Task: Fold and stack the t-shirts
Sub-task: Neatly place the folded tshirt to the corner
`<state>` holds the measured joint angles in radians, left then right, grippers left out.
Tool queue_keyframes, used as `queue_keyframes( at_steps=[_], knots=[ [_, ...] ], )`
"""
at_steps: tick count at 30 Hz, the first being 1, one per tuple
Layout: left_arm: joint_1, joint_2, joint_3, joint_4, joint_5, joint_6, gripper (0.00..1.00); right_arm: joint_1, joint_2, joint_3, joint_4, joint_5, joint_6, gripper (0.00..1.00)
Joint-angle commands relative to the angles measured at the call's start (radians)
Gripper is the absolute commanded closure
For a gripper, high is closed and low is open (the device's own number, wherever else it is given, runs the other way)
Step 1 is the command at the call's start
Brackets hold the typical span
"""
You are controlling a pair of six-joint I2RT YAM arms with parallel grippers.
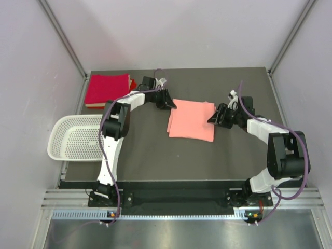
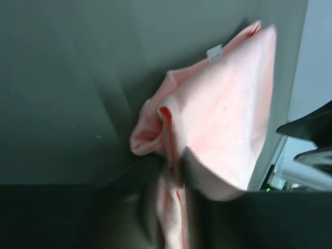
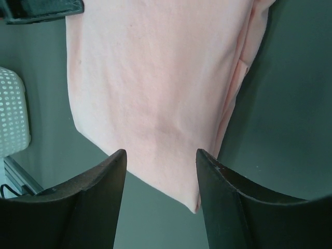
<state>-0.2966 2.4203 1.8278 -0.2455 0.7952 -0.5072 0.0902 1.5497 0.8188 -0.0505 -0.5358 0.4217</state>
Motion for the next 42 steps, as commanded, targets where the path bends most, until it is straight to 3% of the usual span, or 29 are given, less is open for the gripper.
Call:
queue_keyframes(
  at_steps=[1,4,6,7,12,13,14,22,26,35,36,39,41,42],
  knots=[
    [-0.006,0.068,0.004,0.0,-0.027,0.009,0.79,0.013,-0.011,-0.017,0.043,-0.003,-0.001,0.44],
    [-0.006,0.071,0.004,0.008,-0.03,-0.004,1.0,0.013,-0.008,-0.021,0.043,-0.003,-0.004,0.44],
    [-0.004,0.071,0.016,-0.001,-0.042,-0.007,1.0,0.013,-0.004,-0.023,0.069,-0.004,-0.003,0.44],
    [-0.004,0.069,0.021,-0.012,-0.048,-0.004,0.94,0.013,-0.003,-0.026,0.069,-0.004,-0.001,0.44],
    [-0.003,0.034,0.025,-0.051,-0.105,0.006,0.55,0.013,-0.007,-0.026,0.075,-0.006,-0.001,0.44],
    [-0.003,0.019,0.022,-0.049,-0.109,0.003,0.41,0.013,-0.005,-0.024,0.077,-0.006,-0.001,0.43],
    [-0.003,0.016,0.022,-0.049,-0.109,0.002,0.01,0.014,0.0,-0.024,0.078,-0.004,0.0,0.44],
    [-0.003,0.034,0.041,-0.075,-0.125,0.018,0.01,0.014,0.018,-0.03,0.077,-0.004,-0.015,0.43],
    [0.001,-0.033,-0.048,0.002,-0.138,-0.028,0.01,0.014,0.013,-0.032,0.071,-0.001,-0.021,0.43],
    [-0.018,-0.303,-0.065,-0.161,-0.577,0.075,0.01,0.014,0.0,-0.041,0.084,-0.006,-0.008,0.43],
    [-0.047,-0.334,-0.073,-0.179,-0.776,0.087,0.01,0.016,0.0,-0.041,0.084,-0.007,-0.008,0.43],
    [-0.134,-0.453,-0.128,-0.125,-1.116,0.171,0.01,0.014,-0.011,-0.043,0.078,-0.004,-0.008,0.43],
    [-0.162,-0.539,-0.201,-0.046,-1.098,0.217,0.01,0.014,-0.022,-0.041,0.072,-0.006,-0.012,0.43],
    [-0.158,-0.597,-0.293,0.091,-0.98,0.172,0.01,0.014,-0.025,-0.041,0.069,-0.004,-0.012,0.43]
  ],
)
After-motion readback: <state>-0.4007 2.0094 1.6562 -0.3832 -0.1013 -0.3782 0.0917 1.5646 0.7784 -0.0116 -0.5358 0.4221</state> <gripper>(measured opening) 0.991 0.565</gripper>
